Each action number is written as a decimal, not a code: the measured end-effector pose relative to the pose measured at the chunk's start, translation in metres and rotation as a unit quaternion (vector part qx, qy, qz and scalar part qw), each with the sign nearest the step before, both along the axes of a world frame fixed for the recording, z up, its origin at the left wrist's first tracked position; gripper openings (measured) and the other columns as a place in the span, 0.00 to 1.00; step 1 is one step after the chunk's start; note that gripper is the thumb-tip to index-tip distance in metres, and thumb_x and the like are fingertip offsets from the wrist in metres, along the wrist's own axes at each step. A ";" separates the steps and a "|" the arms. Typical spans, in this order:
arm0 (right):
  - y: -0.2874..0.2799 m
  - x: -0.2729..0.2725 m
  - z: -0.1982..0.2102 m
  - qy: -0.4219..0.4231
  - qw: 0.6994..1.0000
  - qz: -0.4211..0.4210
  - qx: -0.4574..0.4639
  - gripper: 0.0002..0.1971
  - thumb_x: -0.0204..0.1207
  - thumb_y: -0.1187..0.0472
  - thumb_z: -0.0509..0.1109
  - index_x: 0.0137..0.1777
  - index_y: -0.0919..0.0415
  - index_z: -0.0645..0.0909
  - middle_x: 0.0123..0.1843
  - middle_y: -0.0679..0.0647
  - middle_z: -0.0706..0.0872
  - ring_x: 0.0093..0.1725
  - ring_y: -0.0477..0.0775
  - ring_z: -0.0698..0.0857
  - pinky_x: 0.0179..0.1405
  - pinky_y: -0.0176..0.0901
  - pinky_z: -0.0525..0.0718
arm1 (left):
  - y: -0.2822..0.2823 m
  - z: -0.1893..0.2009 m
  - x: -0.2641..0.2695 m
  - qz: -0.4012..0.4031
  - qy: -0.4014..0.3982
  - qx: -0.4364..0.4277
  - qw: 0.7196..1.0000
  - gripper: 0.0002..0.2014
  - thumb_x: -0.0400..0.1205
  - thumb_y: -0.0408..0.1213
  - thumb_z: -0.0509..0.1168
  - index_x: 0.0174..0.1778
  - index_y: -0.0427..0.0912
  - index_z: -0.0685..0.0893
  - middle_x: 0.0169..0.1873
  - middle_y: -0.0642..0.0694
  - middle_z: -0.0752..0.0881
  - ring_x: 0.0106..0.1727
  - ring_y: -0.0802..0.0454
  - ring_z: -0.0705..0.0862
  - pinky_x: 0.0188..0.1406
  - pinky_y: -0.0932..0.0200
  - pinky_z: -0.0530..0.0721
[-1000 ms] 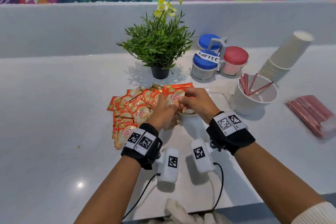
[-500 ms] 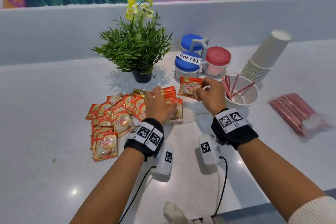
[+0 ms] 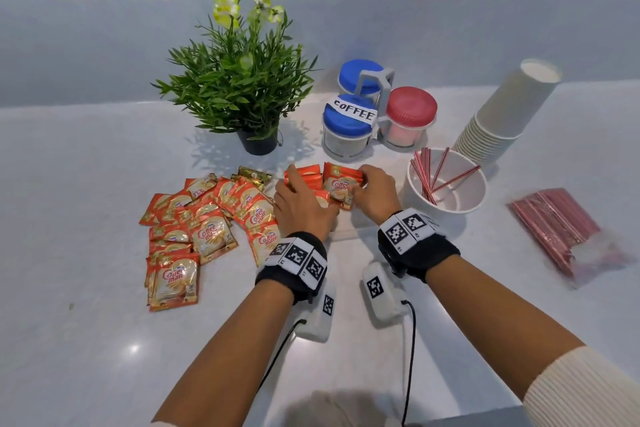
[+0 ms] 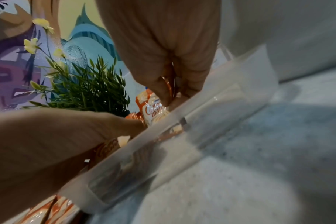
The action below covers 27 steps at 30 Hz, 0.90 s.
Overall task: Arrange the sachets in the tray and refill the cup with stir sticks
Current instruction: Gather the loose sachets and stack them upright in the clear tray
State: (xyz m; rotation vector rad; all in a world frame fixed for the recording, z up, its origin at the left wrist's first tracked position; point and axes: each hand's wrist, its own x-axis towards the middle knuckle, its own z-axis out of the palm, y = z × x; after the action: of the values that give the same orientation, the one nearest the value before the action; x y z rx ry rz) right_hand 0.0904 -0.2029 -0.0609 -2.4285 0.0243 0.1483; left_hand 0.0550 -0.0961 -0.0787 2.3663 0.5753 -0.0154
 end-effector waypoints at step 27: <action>0.004 0.018 -0.002 -0.019 0.997 -0.037 0.065 0.20 0.76 0.71 0.65 0.68 0.66 0.69 0.53 0.58 0.77 0.61 0.60 0.79 0.53 0.41 0.74 | 0.023 -0.008 0.007 -0.044 -0.050 -0.046 0.997 0.50 0.68 0.39 0.77 0.80 0.39 0.53 0.73 0.37 0.64 0.75 0.42 0.63 0.72 0.53 0.65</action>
State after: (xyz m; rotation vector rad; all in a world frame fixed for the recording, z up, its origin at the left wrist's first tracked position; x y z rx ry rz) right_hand 0.1083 -0.1985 -0.0626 -2.2974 0.0835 0.0678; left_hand 0.0620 -0.0731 -0.0871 2.2873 0.4134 0.0351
